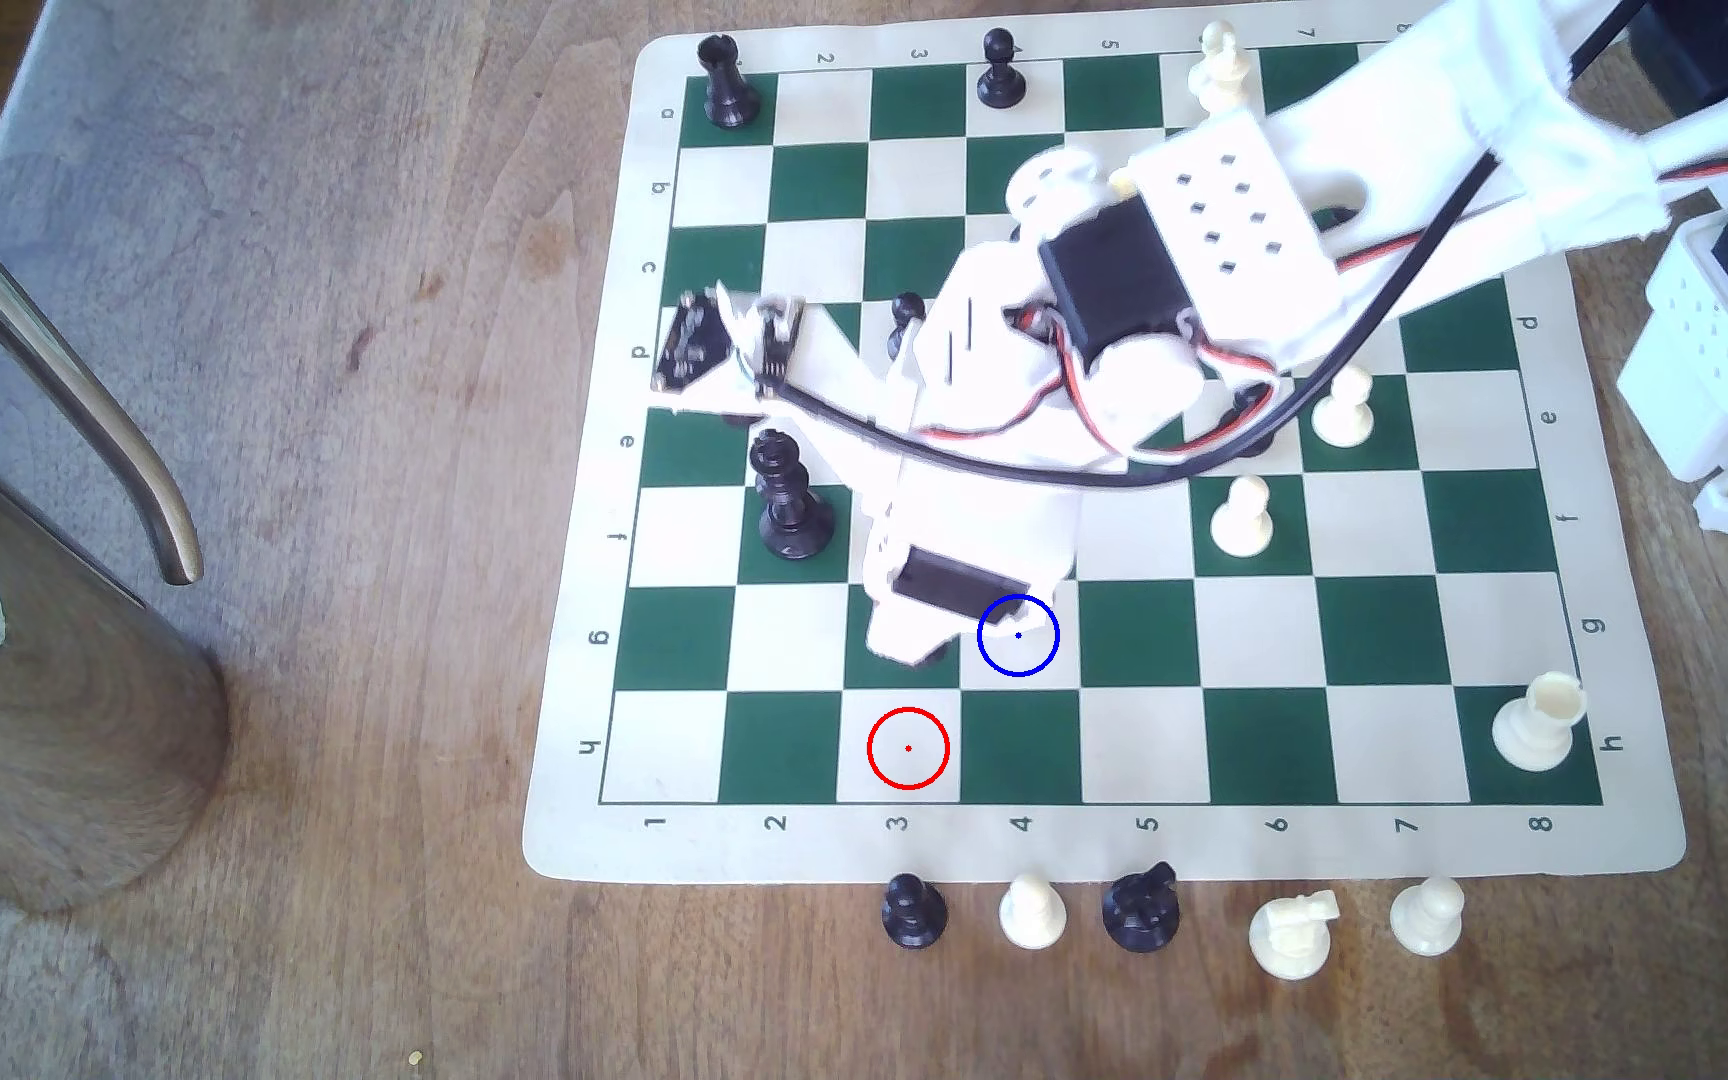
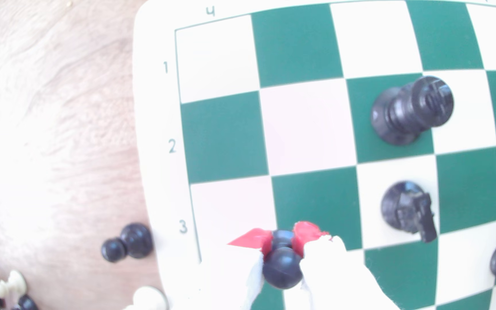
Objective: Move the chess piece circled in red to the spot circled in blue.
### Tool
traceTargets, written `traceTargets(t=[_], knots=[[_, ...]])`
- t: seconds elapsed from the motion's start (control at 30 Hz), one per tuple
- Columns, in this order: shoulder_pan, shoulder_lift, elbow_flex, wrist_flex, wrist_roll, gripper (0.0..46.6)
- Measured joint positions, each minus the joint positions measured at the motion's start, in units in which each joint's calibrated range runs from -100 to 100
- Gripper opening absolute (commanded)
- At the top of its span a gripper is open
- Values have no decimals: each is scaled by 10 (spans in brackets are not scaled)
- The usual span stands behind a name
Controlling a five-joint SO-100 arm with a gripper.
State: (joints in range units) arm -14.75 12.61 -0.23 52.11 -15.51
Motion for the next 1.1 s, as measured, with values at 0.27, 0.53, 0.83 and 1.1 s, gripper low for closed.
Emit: traceTargets(t=[0.27,0.53,0.83,1.1], knots=[[13,-63,43,1,1,3],[21,-103,152,-41,1,3],[24,-108,245,-113,4,3],[24,-108,267,-134,4,3]])
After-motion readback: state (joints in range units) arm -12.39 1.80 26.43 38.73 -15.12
